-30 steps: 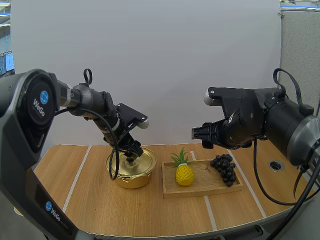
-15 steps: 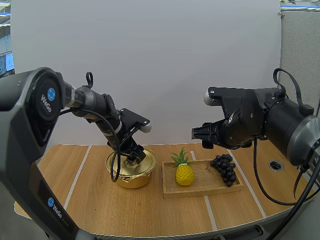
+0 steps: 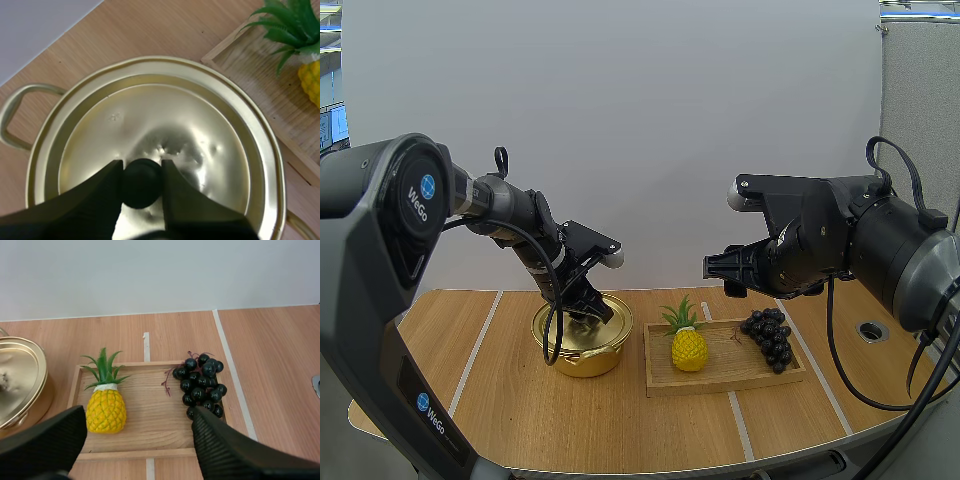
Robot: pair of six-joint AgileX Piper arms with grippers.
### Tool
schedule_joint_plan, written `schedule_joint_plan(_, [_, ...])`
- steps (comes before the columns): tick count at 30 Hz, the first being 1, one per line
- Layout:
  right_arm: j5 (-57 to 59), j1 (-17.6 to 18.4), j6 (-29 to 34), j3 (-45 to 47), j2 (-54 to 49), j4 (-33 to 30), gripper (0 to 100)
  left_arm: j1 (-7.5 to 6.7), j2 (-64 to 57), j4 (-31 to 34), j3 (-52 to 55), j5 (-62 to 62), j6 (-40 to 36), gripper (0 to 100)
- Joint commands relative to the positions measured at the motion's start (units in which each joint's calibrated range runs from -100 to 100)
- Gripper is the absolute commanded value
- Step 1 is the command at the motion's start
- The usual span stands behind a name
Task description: Open the pot, put the pineapple inside, and close it
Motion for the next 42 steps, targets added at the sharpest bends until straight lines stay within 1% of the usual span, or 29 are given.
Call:
schedule_joint_plan(1, [-0.6,0.1,-0.3,-0.3,-0.1,-0.3,100,-0.20,0.1,-0.5,-0.1,2.4,0.2,0])
schedule_joint_plan(5, [-0.6,0.1,-0.3,-0.3,-0.1,-0.3,100,-0.20,-2.1,-0.5,-0.5,4.0,0.2,0])
schedule_joint_plan(10, [-0.6,0.1,-0.3,-0.3,-0.1,-0.3,100,-0.20,-7.1,-0.5,-4.4,11.0,0.2,0])
schedule_joint_plan(15, [-0.6,0.1,-0.3,-0.3,-0.1,-0.3,100,-0.20,-14.7,-0.5,-11.5,17.0,-0.4,0])
schedule_joint_plan(23, [-0.6,0.1,-0.3,-0.3,-0.1,-0.3,100,-0.20,-27.2,0.7,-26.5,17.0,-4.0,0])
schedule_joint_plan(28, [-0.6,0.1,-0.3,-0.3,-0.1,-0.3,100,-0.20,-30.7,6.6,-38.3,16.9,-8.0,0])
schedule_joint_plan(35, [-1.1,0.1,-0.3,-0.3,-0.1,0.3,100,-0.20,-31.2,14.5,-53.1,16.9,-14.9,0])
schedule_joint_plan(39, [-3.5,0.1,-0.3,-0.3,-0.1,2.8,100,-0.20,-31.2,19.0,-58.5,16.9,-18.6,0])
schedule_joint_plan(42, [-4.7,0.1,-1.5,-0.3,-0.1,6.3,100,-0.20,-31.3,20.9,-60.7,16.9,-19.0,0])
